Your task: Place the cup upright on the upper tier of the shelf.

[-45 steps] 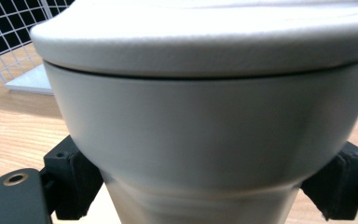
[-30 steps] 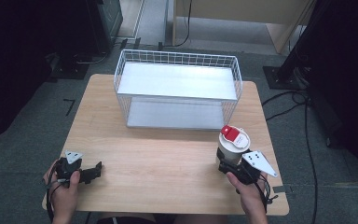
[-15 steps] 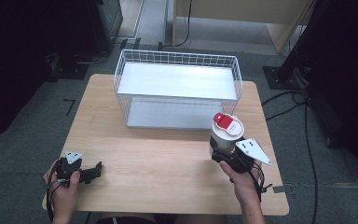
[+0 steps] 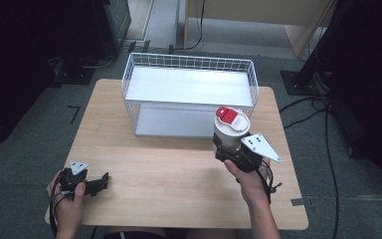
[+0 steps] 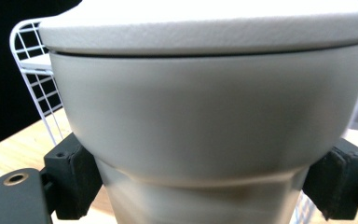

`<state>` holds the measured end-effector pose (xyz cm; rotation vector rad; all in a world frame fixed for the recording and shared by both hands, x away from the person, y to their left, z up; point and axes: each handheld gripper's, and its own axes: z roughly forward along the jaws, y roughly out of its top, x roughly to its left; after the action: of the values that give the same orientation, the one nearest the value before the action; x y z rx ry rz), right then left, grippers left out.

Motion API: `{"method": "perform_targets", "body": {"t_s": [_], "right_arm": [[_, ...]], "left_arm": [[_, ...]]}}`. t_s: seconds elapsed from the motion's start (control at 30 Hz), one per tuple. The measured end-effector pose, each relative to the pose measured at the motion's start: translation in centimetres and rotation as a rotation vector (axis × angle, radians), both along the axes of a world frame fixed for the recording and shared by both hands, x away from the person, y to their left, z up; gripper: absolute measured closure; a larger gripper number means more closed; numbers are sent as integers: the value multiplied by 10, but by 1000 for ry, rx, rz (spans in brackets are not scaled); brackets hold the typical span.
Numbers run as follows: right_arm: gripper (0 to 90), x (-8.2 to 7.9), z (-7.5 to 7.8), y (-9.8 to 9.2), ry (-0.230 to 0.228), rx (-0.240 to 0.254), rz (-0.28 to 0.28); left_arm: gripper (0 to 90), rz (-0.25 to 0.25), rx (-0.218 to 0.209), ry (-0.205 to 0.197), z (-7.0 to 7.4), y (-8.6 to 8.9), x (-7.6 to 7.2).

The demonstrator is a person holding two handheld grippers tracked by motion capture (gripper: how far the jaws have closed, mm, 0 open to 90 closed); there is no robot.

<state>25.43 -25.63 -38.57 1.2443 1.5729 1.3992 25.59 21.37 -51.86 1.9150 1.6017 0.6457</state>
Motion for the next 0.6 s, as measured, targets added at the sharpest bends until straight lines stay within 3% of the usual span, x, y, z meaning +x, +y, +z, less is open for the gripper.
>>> {"method": "perform_targets", "body": {"t_s": [0.33, 0.6], "right_arm": [[126, 18, 21, 19, -17, 26, 36], [125, 31, 32, 31, -25, 40, 29]], "left_arm": [[0, 0, 1, 0, 0, 0, 0], [0, 0, 0, 0, 0, 0, 0]]}}
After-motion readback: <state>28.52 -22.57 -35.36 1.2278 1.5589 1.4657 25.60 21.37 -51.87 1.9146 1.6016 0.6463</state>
